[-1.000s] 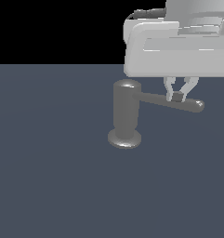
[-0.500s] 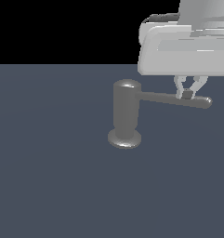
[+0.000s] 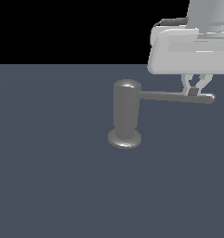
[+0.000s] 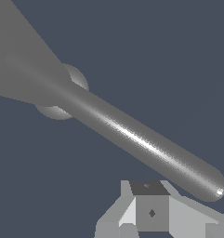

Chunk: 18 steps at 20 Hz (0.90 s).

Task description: Turn on the faucet by rotating a designated handle.

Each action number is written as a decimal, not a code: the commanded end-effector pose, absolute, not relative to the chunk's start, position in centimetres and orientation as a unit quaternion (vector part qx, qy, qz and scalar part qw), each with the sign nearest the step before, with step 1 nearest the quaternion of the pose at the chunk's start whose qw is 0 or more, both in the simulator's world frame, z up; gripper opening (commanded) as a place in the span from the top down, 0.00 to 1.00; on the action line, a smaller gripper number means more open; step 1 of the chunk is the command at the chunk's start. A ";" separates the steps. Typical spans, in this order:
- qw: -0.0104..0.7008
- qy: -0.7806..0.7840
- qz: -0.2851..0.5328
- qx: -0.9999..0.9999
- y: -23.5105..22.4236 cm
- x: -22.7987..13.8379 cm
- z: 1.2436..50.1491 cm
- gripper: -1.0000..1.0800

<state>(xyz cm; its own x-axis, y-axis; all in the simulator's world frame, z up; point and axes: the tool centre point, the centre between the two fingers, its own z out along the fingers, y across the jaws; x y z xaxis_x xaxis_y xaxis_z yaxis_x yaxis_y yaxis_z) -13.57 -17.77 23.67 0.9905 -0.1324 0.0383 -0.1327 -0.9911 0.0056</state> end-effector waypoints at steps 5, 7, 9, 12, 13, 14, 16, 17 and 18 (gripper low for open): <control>0.003 -0.066 0.011 0.998 -19.3 -12.2 22.9 1.00; 0.003 -0.067 0.010 0.998 -19.8 -11.8 22.8 1.00; 0.003 -0.067 0.009 0.998 -20.3 -11.3 22.7 1.00; 0.002 -0.068 0.008 0.998 -21.1 -10.7 22.6 1.00; 0.002 -0.068 0.007 0.998 -21.3 -10.5 22.6 1.00; 0.002 -0.069 0.007 0.998 -21.6 -10.3 22.5 1.00; 0.002 -0.069 0.006 0.998 -22.1 -9.9 22.5 1.00; 0.002 -0.069 0.006 0.998 -22.3 -9.7 22.4 1.00; 0.001 -0.070 0.005 0.998 -22.6 -9.5 22.4 1.00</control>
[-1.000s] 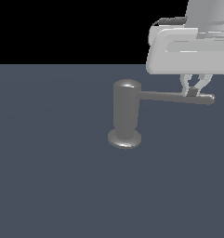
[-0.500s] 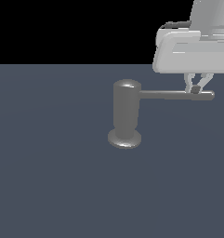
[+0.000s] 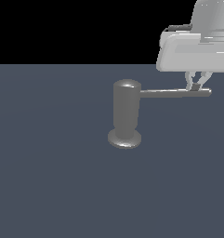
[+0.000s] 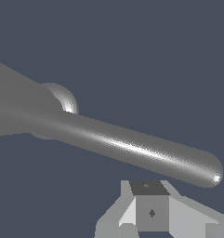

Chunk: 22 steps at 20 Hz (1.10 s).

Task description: Turn on the faucet by rotating a designated handle.

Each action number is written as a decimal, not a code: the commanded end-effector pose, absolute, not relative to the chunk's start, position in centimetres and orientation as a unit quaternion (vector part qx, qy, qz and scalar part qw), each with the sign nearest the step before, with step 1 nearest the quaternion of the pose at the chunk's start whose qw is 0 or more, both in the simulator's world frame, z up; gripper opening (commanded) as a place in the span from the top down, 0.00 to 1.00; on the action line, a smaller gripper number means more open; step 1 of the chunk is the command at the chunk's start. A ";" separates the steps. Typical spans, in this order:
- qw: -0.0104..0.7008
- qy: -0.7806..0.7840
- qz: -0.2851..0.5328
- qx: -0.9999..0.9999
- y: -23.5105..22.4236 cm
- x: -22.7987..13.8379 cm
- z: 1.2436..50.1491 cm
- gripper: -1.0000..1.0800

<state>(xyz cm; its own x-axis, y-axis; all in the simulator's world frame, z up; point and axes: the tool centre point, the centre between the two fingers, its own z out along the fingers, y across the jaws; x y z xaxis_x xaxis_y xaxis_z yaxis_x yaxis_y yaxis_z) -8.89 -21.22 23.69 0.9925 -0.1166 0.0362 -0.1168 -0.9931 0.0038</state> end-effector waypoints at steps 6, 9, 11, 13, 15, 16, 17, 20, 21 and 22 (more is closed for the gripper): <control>0.001 -0.072 0.003 0.997 -24.1 -8.3 22.2 1.00; 0.000 -0.072 0.001 0.997 -24.8 -7.7 22.1 1.00; 0.000 -0.073 0.001 0.997 -25.3 -7.3 22.0 1.00; 0.001 -0.052 0.018 0.998 -23.1 -5.9 23.8 1.00; 0.001 -0.053 0.017 0.998 -23.1 -5.2 23.7 1.00; 0.001 -0.054 0.017 0.998 -23.2 -4.9 23.7 1.00; 0.001 -0.054 0.016 0.998 -23.2 -4.6 23.6 1.00; 0.001 -0.055 0.015 0.998 -23.3 -3.7 23.5 1.00; 0.001 -0.056 0.015 0.998 -23.3 -3.4 23.5 1.00; 0.001 -0.056 0.015 0.998 -23.3 -3.0 23.5 1.00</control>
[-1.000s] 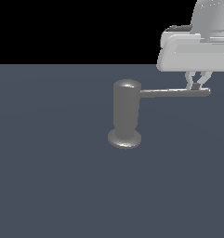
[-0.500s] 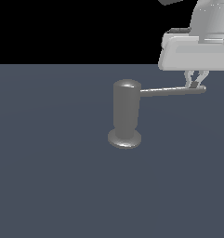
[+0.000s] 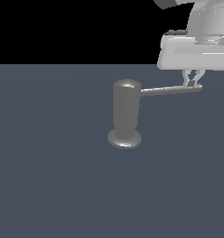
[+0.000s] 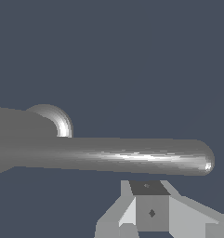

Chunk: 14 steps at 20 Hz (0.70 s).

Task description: Turn on the faucet by rotating a designated handle.

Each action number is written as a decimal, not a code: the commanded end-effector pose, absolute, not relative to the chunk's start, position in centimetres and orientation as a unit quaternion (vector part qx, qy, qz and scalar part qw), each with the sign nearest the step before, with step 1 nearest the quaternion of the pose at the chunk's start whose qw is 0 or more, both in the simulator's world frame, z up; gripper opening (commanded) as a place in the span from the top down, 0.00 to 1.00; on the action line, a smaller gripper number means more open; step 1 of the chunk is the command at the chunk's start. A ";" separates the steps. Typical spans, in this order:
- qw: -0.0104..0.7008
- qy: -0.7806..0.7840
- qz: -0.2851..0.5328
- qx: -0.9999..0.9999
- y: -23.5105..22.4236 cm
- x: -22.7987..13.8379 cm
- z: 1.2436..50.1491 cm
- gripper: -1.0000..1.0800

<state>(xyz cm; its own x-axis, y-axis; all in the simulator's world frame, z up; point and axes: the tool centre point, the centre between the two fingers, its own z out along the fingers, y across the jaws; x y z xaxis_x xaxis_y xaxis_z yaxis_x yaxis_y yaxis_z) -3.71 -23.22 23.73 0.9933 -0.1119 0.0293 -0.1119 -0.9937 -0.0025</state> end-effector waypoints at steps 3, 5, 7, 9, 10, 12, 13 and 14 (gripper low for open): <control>-0.001 0.057 -0.014 -0.998 -23.4 -2.1 23.4 1.00; -0.001 0.058 -0.013 -0.998 -23.5 -1.5 23.3 1.00; -0.001 0.059 -0.012 -0.998 -23.5 -0.9 23.3 1.00; 0.000 0.060 -0.012 -0.998 -23.6 -0.3 23.2 1.00; 0.000 0.060 -0.011 -0.998 -23.6 0.0 23.1 1.00; 0.000 0.061 -0.011 -0.998 -23.7 0.5 23.1 1.00; 0.000 0.061 -0.010 -0.998 -23.7 0.8 23.1 1.00; 0.000 0.062 -0.010 -0.998 -23.7 1.1 23.0 1.00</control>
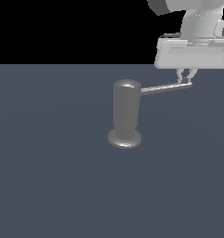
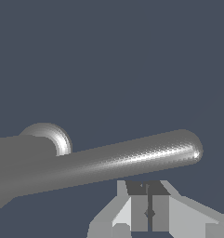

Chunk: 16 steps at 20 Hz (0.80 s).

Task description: Turn on the faucet by rotating a designated handle.

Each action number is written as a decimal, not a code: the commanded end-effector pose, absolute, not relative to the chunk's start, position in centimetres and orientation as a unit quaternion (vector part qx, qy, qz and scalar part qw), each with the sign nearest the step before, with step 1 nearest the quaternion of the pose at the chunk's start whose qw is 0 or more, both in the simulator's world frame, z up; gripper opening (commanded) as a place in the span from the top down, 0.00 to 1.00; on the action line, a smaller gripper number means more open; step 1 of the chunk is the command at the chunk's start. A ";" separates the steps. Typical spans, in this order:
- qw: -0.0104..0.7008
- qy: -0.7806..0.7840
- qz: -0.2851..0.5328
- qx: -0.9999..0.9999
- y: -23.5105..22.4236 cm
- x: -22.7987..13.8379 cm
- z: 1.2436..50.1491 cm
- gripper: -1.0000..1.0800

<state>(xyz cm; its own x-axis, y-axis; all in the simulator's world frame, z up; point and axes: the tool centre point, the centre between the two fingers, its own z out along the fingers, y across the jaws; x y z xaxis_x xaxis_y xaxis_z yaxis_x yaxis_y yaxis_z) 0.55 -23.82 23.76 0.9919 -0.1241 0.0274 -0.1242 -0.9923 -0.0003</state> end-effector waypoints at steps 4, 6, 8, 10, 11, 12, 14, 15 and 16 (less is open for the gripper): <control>0.000 -0.063 0.009 0.998 -23.8 2.2 22.9 1.00; 0.000 -0.064 0.008 0.998 -23.9 2.8 22.8 1.00; 0.000 -0.065 0.007 0.998 -24.0 3.3 22.8 1.00; 0.000 -0.065 0.007 0.998 -24.0 3.8 22.7 1.00; 0.000 -0.066 0.007 0.998 -24.1 4.1 22.7 1.00; 0.000 -0.066 0.006 0.998 -24.1 4.4 22.6 1.00; 0.000 -0.067 0.006 0.998 -24.1 4.9 22.6 1.00; 0.000 -0.067 0.005 0.998 -24.2 5.1 22.5 1.00; 0.000 -0.067 0.005 0.998 -24.2 5.4 22.5 1.00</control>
